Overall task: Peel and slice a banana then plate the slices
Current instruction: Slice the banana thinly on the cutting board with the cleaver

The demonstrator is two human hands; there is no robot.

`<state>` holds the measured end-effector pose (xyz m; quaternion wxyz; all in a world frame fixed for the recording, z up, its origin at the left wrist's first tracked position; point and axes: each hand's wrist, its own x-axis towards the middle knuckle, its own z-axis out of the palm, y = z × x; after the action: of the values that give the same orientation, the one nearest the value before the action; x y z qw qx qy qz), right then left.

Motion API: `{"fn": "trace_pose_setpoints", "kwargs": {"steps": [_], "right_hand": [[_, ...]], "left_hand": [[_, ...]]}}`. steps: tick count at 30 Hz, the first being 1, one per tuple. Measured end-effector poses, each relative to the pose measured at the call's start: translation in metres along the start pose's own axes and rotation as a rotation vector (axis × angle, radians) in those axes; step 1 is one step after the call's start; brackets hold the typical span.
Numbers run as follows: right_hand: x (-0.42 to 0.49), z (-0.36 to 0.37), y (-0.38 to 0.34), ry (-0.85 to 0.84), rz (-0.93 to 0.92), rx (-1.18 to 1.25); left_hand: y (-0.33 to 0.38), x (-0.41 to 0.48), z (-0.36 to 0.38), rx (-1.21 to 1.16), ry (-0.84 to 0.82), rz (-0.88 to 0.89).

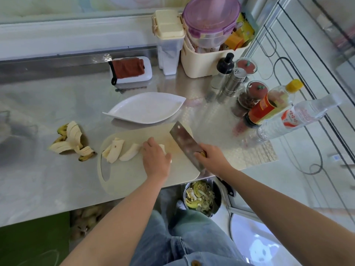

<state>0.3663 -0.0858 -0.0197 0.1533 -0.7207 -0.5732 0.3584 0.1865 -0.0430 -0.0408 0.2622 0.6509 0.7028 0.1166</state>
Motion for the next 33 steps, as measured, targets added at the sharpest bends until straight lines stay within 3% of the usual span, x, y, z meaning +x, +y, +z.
{"fn": "trace_pose_setpoints", "kwargs": {"steps": [7, 13, 21, 26, 33], "right_hand": [[-0.007, 0.002, -0.001, 0.015, -0.088, -0.089], [-0.015, 0.027, -0.013, 0.008, -0.117, -0.106], [-0.009, 0.033, -0.023, -0.053, -0.010, -0.185], [-0.004, 0.017, -0.032, 0.071, -0.139, -0.162], [-0.013, 0.017, -0.033, 0.019, -0.226, -0.282]], "left_hand": [[-0.016, 0.000, -0.006, 0.046, -0.075, 0.325], [-0.019, -0.009, -0.008, 0.056, -0.017, 0.189], [-0.015, -0.024, -0.002, 0.007, 0.018, 0.193], [-0.015, -0.023, -0.001, 0.049, 0.024, 0.212], [-0.018, -0.020, -0.001, 0.002, 0.018, 0.151]]}}
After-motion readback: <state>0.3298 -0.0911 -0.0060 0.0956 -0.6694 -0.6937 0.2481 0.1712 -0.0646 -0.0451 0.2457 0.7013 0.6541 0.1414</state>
